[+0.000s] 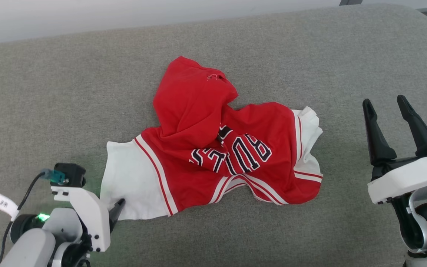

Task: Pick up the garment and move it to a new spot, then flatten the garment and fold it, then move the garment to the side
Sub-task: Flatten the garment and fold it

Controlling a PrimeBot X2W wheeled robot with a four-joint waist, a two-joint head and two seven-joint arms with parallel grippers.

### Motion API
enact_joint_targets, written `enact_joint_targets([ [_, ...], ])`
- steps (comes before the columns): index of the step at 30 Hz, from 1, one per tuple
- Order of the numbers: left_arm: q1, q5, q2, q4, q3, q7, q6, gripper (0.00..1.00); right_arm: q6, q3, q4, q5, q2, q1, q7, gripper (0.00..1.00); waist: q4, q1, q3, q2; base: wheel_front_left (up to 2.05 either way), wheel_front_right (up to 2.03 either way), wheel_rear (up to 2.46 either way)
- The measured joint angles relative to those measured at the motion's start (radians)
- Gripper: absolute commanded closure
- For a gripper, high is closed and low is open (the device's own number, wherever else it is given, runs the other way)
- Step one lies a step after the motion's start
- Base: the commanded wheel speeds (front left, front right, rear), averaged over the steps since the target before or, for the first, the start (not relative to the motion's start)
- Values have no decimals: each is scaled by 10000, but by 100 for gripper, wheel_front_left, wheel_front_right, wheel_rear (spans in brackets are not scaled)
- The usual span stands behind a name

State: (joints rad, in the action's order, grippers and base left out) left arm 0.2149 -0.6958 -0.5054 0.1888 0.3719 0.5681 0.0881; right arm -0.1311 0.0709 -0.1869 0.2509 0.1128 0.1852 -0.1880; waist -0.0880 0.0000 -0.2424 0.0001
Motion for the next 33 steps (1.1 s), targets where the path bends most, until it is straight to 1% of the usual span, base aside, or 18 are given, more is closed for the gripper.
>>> enact_joint_targets([
  [1,78,0,8,56,52,100,-21,57,2,13,21,-4,-23,-12,65,0,-12,0,-16,0,0,0,0],
  [2,128,-8,2,100,67,151,-79,100,0,38,35,-4,-42,-12,90,0,-13,0,-27,0,0,0,0],
  [5,278,-82,-13,249,25,176,-84,100,0,81,102,-4,-71,-4,182,0,9,1,-31,0,0,0,0],
  [9,237,-213,-148,199,-211,111,25,100,2,226,194,33,-65,8,201,0,109,1,3,0,0,0,0],
  [11,150,-261,-384,98,-407,65,153,100,2,249,207,67,-8,4,201,0,190,0,16,-1,0,0,0],
  [16,-382,-332,-1191,-140,-1156,-69,570,100,0,351,324,222,102,4,213,0,397,1,49,-1,0,0,0],
  [21,-836,-460,-1674,-305,-1601,-38,817,100,2,564,608,318,337,17,240,0,584,1,81,0,0,0,0],
  [23,-974,-476,-1737,-311,-1684,-35,926,100,2,621,654,353,418,34,240,0,658,1,104,-1,0,0,0],
  [25,-1006,-529,-1772,-305,-1685,33,924,100,2,633,696,382,468,40,196,0,729,0,129,-1,0,0,0],
  [29,-1005,-813,-1567,-167,-1661,38,692,100,2,612,817,476,552,20,81,0,842,1,168,0,0,0,0],
  [30,-993,-884,-1561,-132,-1639,36,606,93,2,600,844,481,560,-15,56,0,863,1,179,-1,0,0,0],
  [31,-993,-884,-1561,-132,-1639,36,606,69,2,600,844,481,560,-15,56,0,863,1,179,-1,0,0,0],
  [32,-963,-905,-1542,-92,-1626,31,525,58,2,598,855,522,554,-35,27,0,883,0,190,0,0,0,0],
  [33,-918,-965,-1507,-33,-1618,25,462,26,2,570,855,581,558,-38,-12,0,901,0,202,0,0,0,0],
])
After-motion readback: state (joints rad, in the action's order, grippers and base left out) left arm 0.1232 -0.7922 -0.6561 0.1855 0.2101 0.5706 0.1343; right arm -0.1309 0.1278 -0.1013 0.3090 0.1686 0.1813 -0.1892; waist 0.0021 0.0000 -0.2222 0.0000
